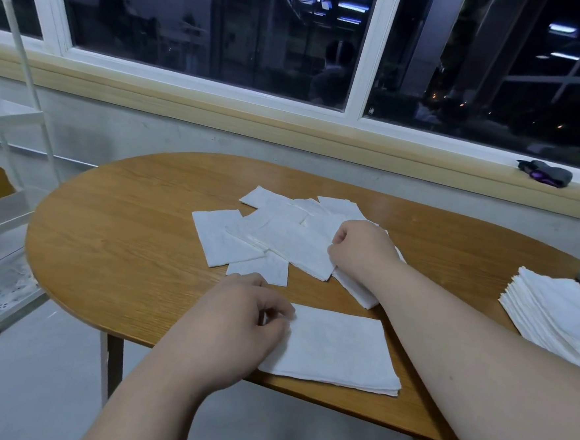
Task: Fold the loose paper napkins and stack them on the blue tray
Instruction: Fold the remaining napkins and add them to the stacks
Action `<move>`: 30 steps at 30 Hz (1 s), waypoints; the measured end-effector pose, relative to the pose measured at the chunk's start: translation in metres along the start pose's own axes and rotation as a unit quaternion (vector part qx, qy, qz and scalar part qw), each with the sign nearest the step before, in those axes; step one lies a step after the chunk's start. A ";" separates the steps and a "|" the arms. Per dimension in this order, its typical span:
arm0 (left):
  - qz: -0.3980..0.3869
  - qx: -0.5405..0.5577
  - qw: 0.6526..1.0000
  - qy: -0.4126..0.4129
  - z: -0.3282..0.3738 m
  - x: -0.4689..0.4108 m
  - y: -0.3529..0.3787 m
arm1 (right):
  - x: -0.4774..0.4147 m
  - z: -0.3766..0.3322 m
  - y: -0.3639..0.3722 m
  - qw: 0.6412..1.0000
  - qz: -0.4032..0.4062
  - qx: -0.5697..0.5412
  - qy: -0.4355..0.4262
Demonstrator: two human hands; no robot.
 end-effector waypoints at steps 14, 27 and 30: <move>0.095 0.059 0.994 -0.002 -0.002 0.004 -0.012 | 0.063 -0.016 -0.043 0.956 0.117 -0.236 -0.126; 0.127 0.212 0.968 0.035 0.023 0.018 -0.017 | 0.154 -0.015 -0.062 0.902 0.062 -0.375 -0.205; 0.097 0.250 0.962 0.048 0.028 0.021 -0.014 | 0.151 0.000 -0.050 0.889 0.044 -0.424 -0.167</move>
Point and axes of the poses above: each hand's wrist, its own x-axis away from the middle knuckle, its own y-axis out of the palm, z = x × y, the point moved 5 cm from there along -x, towards the middle knuckle, and after that the axes turned 14 degrees about -z, right-handed, at the moved point
